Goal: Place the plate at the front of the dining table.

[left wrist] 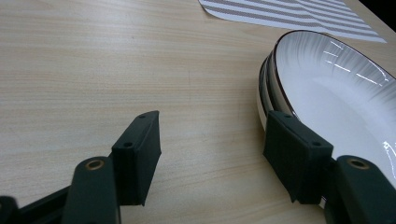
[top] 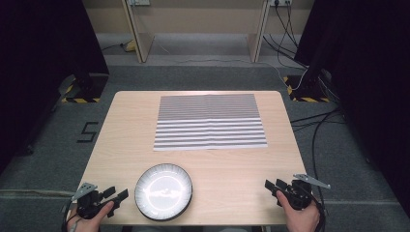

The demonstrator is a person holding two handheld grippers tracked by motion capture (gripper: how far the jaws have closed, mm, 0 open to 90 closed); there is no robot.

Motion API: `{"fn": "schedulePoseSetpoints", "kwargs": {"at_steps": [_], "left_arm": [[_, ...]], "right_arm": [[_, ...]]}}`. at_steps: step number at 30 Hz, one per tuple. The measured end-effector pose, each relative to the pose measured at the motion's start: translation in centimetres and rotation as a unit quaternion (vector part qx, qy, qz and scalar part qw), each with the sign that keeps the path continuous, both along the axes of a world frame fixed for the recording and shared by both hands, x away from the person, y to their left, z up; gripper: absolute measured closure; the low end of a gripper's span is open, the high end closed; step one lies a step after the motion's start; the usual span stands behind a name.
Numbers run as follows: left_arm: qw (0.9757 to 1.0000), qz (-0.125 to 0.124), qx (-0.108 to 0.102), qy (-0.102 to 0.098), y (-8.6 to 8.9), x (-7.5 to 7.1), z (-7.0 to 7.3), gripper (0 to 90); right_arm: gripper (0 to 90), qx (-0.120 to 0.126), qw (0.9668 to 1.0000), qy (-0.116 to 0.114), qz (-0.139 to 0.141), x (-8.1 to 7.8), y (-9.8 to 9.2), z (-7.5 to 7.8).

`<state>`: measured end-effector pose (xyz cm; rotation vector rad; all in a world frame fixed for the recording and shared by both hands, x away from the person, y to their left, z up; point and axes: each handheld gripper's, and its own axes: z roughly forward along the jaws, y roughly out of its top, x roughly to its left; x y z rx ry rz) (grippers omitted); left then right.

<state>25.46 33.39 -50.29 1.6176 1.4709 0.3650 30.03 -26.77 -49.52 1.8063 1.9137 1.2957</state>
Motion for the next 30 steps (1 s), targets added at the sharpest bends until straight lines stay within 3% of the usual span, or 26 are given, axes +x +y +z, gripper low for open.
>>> {"fn": "schedulePoseSetpoints", "kwargs": {"at_steps": [11,17,22,24,30], "left_arm": [[1.0000,-0.005,0.004,0.003,-0.2,0.1,0.7,38.0],[0.9998,-0.022,0.002,0.000,-1.4,0.7,1.8,38.8],[0.9993,-0.037,0.001,-0.001,-2.4,1.2,2.3,39.4],[0.9991,-0.042,-0.002,0.003,-2.6,1.4,2.4,40.4],[0.9985,-0.050,-0.009,0.019,-3.2,1.4,2.4,43.6]], "right_arm": [[52.8,-0.007,0.9998,-0.013,0.016,0.0,1.2,0.5],[53.4,-0.014,0.9991,-0.016,0.036,0.6,2.2,1.2],[53.4,-0.021,0.9978,-0.011,0.061,1.5,3.9,1.4],[54.6,-0.021,0.9966,-0.008,0.079,2.0,5.3,1.6],[54.5,-0.017,0.9951,-0.006,0.097,2.9,7.2,1.9]]}}
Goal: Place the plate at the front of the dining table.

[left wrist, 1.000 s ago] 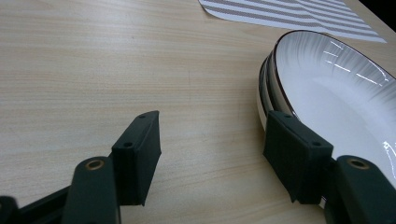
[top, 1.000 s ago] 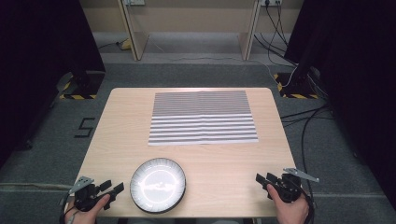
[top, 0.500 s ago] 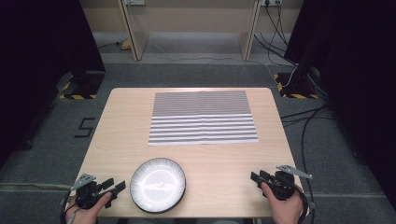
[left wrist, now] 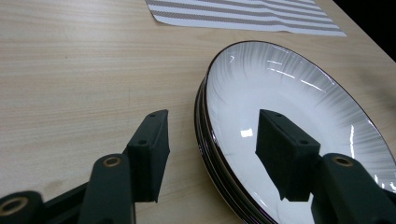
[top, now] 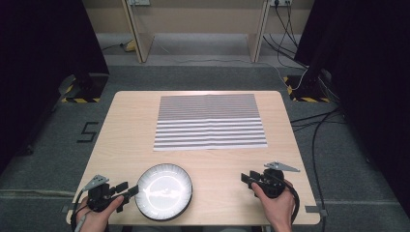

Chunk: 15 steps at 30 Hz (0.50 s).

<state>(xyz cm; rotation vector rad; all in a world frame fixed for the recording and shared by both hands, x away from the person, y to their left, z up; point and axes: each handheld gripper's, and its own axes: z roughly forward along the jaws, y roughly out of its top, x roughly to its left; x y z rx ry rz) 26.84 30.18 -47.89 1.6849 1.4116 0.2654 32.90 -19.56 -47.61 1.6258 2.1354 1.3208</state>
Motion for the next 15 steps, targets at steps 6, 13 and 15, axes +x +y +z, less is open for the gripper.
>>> {"fn": "schedulePoseSetpoints", "kwargs": {"at_steps": [6,13,15], "left_arm": [[0.9999,-0.002,0.006,0.009,-0.1,0.3,0.0,44.5],[0.9998,-0.006,0.011,0.013,-0.6,0.9,0.1,44.4],[0.9998,-0.006,0.012,0.015,-0.7,1.0,0.2,44.4]], "right_arm": [[54.4,0.002,0.9999,-0.002,0.016,1.1,1.7,0.7],[54.0,-0.009,0.9993,-0.007,0.036,3.1,2.8,1.3],[53.9,-0.008,0.9991,-0.006,0.040,3.6,3.1,1.5]]}}
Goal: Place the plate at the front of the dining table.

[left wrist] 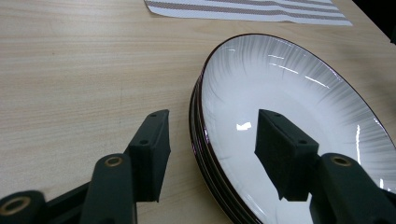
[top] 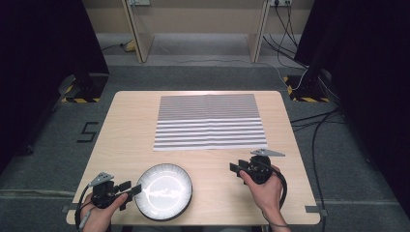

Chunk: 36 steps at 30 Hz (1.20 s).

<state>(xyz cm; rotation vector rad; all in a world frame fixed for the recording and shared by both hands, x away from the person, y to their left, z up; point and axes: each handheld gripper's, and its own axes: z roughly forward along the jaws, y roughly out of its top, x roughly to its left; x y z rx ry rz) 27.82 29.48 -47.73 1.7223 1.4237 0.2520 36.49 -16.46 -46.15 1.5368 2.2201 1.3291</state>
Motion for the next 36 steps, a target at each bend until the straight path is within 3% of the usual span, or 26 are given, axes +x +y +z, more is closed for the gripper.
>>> {"fn": "schedulePoseSetpoints", "kwargs": {"at_steps": [5,7,16,20,24,32,36], "left_arm": [[1.0000,-0.005,0.002,0.003,-0.1,0.1,0.0,44.3],[1.0000,-0.005,0.003,0.005,-0.1,0.1,0.0,44.3],[0.9999,-0.008,0.006,0.013,0.0,0.2,0.0,44.5],[0.9997,-0.008,0.008,0.022,0.1,0.0,0.1,47.4],[0.9996,-0.007,0.005,0.027,0.3,-0.1,0.1,49.3],[0.9995,-0.005,0.003,0.030,0.4,-0.1,0.2,50.1],[0.9995,-0.007,0.004,0.031,0.4,-0.1,0.3,50.0]], "right_arm": [[53.7,0.004,0.9999,0.003,0.010,1.4,1.1,0.5],[53.7,0.004,0.9997,0.009,0.020,1.7,2.3,0.5],[56.8,0.008,0.9985,0.028,0.046,1.2,5.2,-0.2],[61.9,0.030,0.9953,0.055,0.074,0.5,7.8,-0.4],[63.7,0.036,0.9936,0.064,0.086,0.1,8.9,-0.4],[67.2,0.030,0.9878,0.099,0.116,-0.7,11.5,-0.6],[68.1,0.030,0.9866,0.105,0.121,-0.9,12.0,-0.8]]}}
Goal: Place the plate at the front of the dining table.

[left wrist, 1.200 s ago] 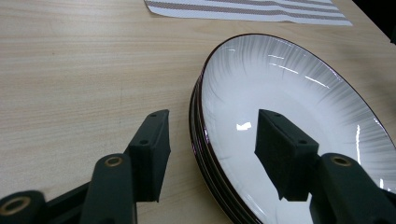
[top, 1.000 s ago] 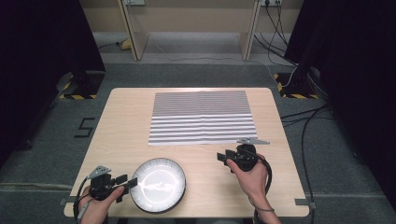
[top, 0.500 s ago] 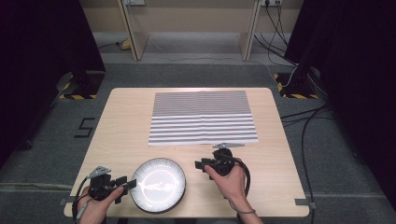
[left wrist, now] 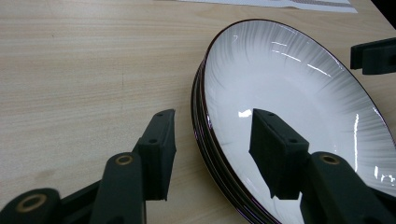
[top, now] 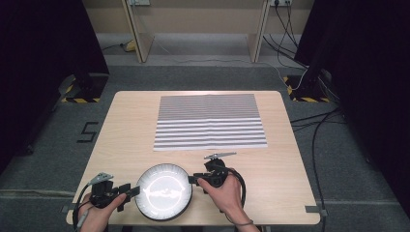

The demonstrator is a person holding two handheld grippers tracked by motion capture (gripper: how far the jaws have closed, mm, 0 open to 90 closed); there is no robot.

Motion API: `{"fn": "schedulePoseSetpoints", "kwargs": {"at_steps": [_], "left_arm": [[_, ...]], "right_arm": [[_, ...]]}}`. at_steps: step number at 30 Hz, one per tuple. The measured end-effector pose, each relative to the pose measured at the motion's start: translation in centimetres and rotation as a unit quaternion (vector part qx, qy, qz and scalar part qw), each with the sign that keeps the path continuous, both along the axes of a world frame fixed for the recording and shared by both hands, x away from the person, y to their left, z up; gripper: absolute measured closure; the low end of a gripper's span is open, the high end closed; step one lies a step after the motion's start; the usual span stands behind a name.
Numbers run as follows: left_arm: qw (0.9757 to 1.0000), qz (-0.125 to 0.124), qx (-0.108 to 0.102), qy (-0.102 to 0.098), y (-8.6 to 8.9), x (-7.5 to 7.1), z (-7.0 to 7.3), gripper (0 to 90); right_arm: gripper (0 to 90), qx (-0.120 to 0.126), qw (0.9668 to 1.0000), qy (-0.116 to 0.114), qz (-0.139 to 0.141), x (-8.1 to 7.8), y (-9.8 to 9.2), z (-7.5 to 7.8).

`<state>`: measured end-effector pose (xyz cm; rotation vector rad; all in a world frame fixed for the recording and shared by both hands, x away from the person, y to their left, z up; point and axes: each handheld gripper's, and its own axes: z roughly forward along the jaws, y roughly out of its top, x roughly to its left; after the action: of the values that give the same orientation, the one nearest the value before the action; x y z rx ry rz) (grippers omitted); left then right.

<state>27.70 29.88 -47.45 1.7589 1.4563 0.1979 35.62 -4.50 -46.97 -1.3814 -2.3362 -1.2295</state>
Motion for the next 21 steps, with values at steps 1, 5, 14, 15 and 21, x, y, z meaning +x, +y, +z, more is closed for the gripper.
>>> {"fn": "schedulePoseSetpoints", "kwargs": {"at_steps": [1,5,14,15,21], "left_arm": [[1.0000,0.000,0.000,0.000,0.0,0.0,0.0,49.9],[1.0000,0.003,-0.002,-0.003,0.0,0.0,0.0,48.7],[1.0000,0.000,-0.004,0.003,0.2,-0.1,-0.1,48.7],[1.0000,0.000,-0.004,0.003,0.2,-0.1,-0.1,48.7],[1.0000,0.001,-0.008,-0.001,0.2,-0.2,0.2,48.5]], "right_arm": [[68.1,0.000,1.0000,0.003,0.002,-0.1,0.2,0.0],[69.1,-0.001,0.9999,0.008,0.008,-0.4,0.5,-0.4],[73.3,-0.020,0.9997,0.016,0.008,-0.8,0.7,-1.1],[73.3,-0.020,0.9997,0.016,0.008,-0.8,0.7,-1.1],[74.6,-0.011,0.9998,0.015,0.003,-0.9,0.4,-0.9]]}}
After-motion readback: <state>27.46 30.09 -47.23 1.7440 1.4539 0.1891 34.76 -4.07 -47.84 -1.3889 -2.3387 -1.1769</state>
